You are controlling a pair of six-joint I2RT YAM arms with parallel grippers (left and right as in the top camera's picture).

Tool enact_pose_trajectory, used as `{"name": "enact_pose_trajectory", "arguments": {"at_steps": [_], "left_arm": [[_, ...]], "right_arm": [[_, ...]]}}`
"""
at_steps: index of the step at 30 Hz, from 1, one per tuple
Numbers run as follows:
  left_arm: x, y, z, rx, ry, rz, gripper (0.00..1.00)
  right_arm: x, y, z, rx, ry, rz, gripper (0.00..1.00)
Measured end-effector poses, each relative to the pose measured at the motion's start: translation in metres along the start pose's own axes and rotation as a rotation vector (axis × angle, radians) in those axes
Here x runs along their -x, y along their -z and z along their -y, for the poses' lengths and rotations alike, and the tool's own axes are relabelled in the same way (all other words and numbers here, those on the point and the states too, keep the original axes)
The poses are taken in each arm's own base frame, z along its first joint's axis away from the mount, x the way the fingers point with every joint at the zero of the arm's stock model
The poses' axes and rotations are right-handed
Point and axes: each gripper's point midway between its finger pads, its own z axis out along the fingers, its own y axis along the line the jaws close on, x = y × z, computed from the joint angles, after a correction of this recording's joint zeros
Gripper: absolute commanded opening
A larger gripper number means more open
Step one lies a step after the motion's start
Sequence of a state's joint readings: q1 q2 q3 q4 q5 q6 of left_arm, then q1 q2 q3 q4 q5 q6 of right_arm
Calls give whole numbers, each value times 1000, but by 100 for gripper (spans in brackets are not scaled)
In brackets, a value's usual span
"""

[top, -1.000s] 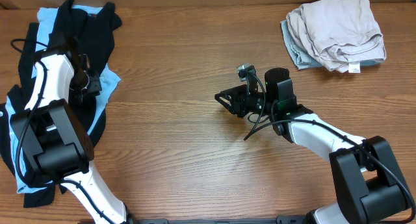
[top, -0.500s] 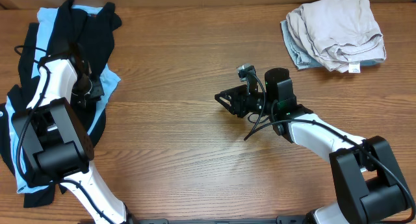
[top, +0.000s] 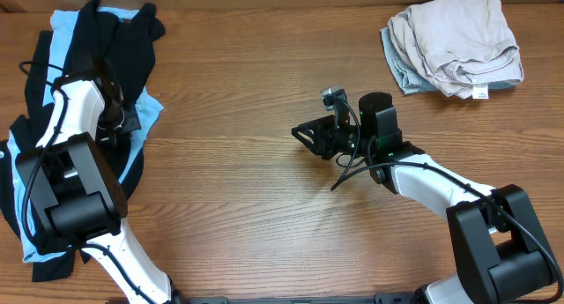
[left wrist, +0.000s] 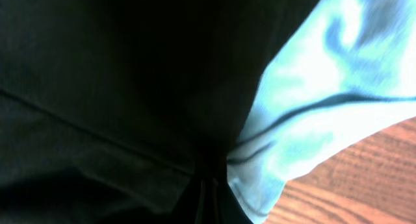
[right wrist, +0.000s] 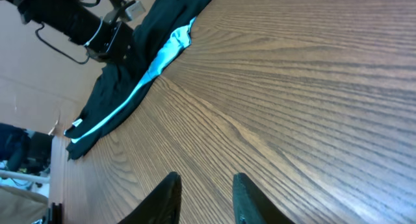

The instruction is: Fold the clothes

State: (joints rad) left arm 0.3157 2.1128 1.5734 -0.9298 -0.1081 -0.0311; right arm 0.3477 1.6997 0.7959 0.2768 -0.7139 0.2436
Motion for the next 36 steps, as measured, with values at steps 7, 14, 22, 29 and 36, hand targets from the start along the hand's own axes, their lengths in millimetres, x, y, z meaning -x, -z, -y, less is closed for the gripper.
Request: {"name": "enact_pose_trajectory", "arguments": {"at_steps": [7, 14, 22, 29, 36], "left_arm": [[8, 44, 10, -77, 16, -26, 4], [53, 161, 41, -197, -30, 170, 4], [60, 312, 131, -410, -224, 510, 4], [46, 427, 206, -629, -336, 823, 4], [22, 474, 262, -788, -393, 918, 4]], "right_arm": [[1, 5, 1, -10, -46, -4, 21], [13, 45, -6, -101, -105, 10, 21], [27, 87, -24, -200, -95, 69, 20], [39, 97, -38, -203, -80, 120, 17], [41, 89, -50, -230, -68, 145, 42]]}}
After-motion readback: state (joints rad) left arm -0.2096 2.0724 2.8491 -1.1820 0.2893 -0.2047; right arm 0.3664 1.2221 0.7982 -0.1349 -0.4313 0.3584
